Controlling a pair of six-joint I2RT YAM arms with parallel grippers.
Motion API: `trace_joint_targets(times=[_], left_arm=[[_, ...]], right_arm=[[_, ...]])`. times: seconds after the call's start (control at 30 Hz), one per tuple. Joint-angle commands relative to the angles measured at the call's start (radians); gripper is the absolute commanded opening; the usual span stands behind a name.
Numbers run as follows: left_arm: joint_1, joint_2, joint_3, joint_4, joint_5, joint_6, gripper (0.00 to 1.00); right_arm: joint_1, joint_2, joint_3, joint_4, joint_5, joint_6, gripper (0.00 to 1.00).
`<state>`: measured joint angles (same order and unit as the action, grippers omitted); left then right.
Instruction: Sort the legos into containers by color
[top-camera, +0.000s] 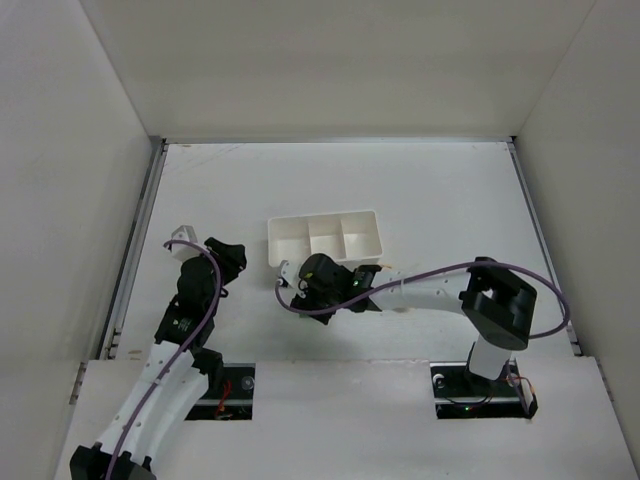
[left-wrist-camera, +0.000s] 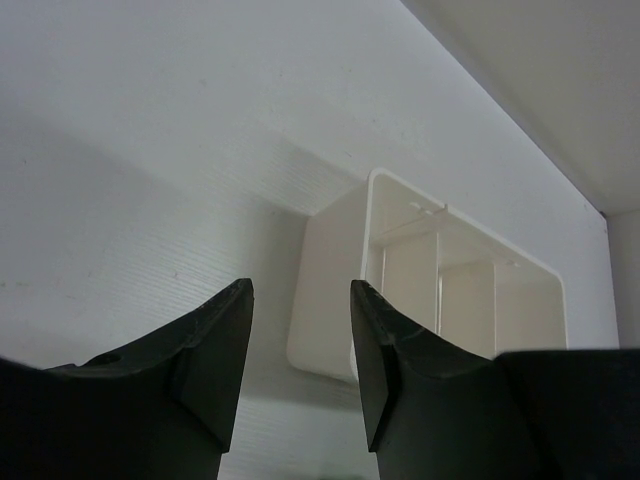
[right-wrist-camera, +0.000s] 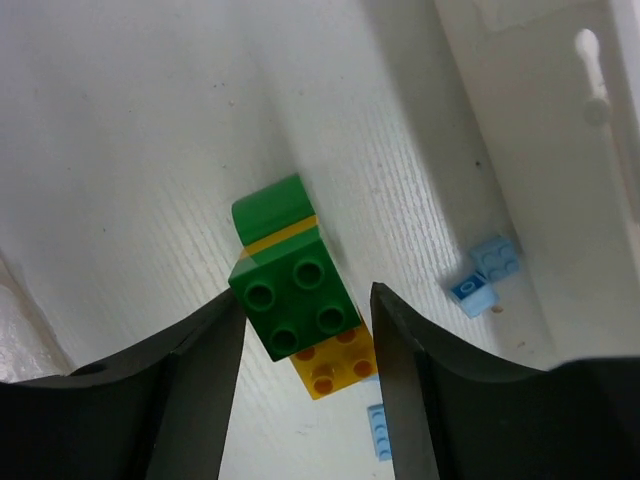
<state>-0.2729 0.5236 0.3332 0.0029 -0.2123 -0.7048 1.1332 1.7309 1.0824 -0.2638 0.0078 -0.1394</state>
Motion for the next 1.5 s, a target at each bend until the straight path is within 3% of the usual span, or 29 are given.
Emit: trace_joint_targets(times=[0.0,0.47,0.73,0.93,1.03,1.2,1.33,1.47], left_arm=[[0.008,-0.022,-0.014,0.023,0.008,0.001,0.42],[0.007,-0.031,-0.011,0.005,0.008,-0.004,0.43],[-0.025,-0.036,0.062,-0.02,0.042,-0.038,0.46],[-0.12,0.001,0.125,0.003,0.083,-0.081,0.47],[-0.209,0.035,0.129,0.077,0.077,-0.11,0.47],[-0.335,0.098,0.121,0.325,0.068,-0.119,0.6],[-0.383,0.159,0.09,0.518,0.063,-0.114,0.66],[-0.413,0.225,0.066,0.663,0.071,-0.121,0.65]], right_arm=[[0.009,0.019,0.042,-0.008,-0.023,-0.014,0.55],[0.009,-0.007,0.031,0.066,-0.035,0.017,0.26],[-0.043,-0.246,-0.067,0.221,-0.091,0.144,0.2],[-0.15,-0.41,-0.163,0.357,-0.114,0.256,0.2],[-0.204,-0.459,-0.182,0.391,-0.108,0.336,0.2],[-0.278,-0.462,-0.158,0.413,-0.15,0.555,0.17],[-0.316,-0.452,-0.16,0.484,-0.233,0.72,0.16],[-0.339,-0.462,-0.188,0.56,-0.279,0.845,0.16]])
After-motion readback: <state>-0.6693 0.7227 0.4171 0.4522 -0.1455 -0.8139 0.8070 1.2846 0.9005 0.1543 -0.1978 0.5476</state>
